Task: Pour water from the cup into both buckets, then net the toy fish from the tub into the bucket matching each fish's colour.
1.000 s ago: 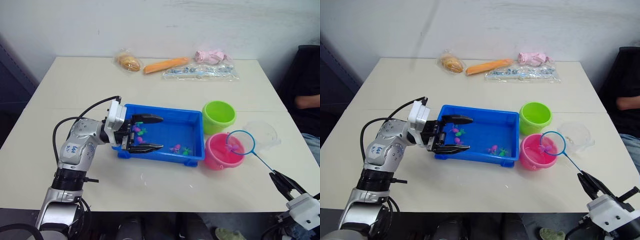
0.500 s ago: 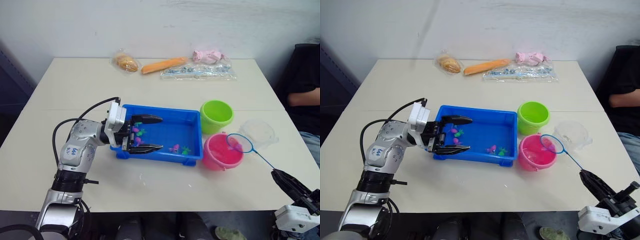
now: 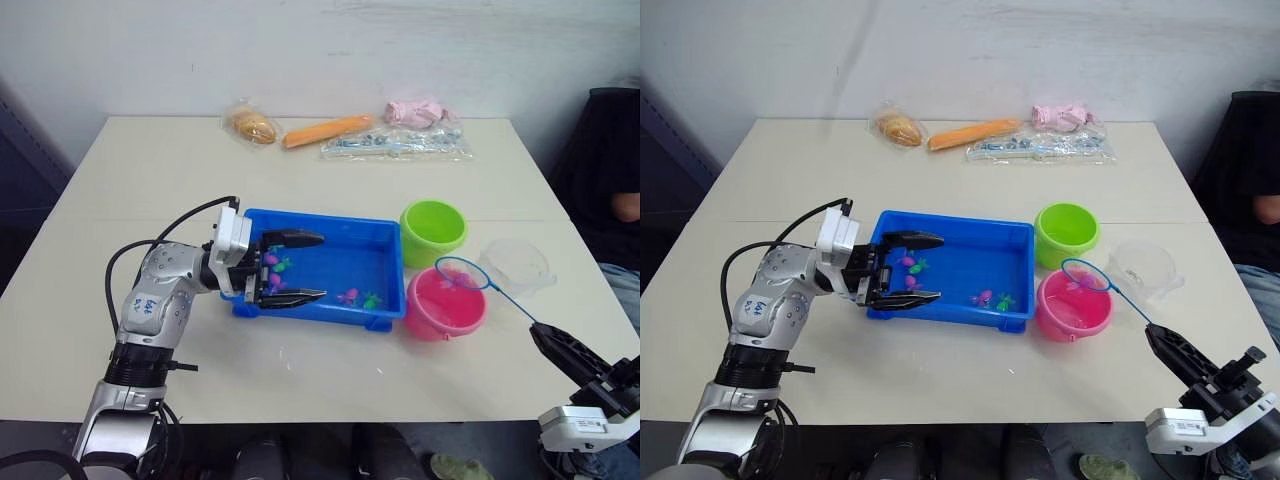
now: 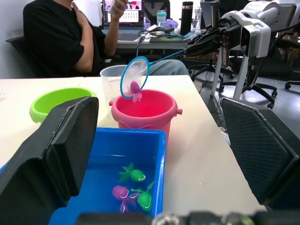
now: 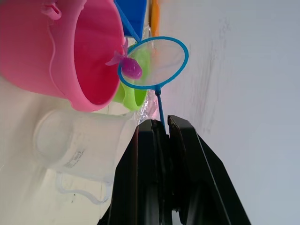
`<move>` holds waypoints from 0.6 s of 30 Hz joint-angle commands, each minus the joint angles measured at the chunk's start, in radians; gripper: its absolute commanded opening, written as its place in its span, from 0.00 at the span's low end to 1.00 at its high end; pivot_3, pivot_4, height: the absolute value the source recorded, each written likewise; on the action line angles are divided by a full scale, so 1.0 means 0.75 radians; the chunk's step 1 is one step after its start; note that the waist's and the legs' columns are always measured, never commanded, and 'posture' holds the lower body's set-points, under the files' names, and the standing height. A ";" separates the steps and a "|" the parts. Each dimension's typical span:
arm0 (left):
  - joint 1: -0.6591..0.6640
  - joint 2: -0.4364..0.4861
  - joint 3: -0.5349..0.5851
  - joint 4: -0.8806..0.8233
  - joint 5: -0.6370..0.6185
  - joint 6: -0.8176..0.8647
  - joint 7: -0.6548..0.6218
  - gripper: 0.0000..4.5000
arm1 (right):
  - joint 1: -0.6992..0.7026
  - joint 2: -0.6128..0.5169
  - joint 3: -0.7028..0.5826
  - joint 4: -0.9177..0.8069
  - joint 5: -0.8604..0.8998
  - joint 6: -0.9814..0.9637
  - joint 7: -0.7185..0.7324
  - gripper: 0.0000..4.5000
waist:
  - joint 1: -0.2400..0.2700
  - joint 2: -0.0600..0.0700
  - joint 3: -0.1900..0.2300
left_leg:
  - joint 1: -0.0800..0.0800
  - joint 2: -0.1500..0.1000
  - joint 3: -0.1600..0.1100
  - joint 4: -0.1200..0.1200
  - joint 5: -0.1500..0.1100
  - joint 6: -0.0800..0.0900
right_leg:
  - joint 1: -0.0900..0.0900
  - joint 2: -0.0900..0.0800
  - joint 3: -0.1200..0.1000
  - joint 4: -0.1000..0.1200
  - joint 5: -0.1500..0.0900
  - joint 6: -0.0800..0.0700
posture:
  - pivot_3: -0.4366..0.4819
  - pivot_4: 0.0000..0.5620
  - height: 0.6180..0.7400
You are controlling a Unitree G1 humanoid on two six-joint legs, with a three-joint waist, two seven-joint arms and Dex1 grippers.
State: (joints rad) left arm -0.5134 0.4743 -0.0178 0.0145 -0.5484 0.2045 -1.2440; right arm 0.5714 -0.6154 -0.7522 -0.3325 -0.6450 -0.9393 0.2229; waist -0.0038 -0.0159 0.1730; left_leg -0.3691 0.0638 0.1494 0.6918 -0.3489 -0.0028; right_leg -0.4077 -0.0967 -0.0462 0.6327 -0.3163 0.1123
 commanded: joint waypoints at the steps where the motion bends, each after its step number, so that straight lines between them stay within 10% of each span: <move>1: -0.003 0.004 0.019 -0.033 -0.006 -0.017 0.006 0.99 | 0.027 -0.003 -0.033 0.028 -0.005 -0.010 -0.055 0.00 | 0.000 0.000 0.000 | 0.000 0.000 0.000 0.000 0.000 0.000 | 0.000 0.000 0.000 0.000 0.000 0.000 | 0.48 0.27 1.00; 18: -0.022 -0.011 0.009 -0.024 0.002 -0.019 0.022 0.99 | 0.118 0.053 0.072 -0.037 -0.039 0.009 -0.139 0.00 | -0.003 0.000 0.000 | 0.001 0.000 0.000 0.002 0.000 0.000 | 0.000 0.000 0.001 0.004 -0.001 -0.001 | 0.48 0.27 1.00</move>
State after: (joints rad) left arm -0.5189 0.4702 -0.0185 0.0145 -0.5458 0.2036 -1.2324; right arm 0.6427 -0.5719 -0.7100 -0.3327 -0.7022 -0.9162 0.1188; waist -0.0058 -0.0157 0.1729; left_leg -0.3681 0.0641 0.1491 0.6933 -0.3488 -0.0031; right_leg -0.4078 -0.0966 -0.0456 0.6361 -0.3170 0.1111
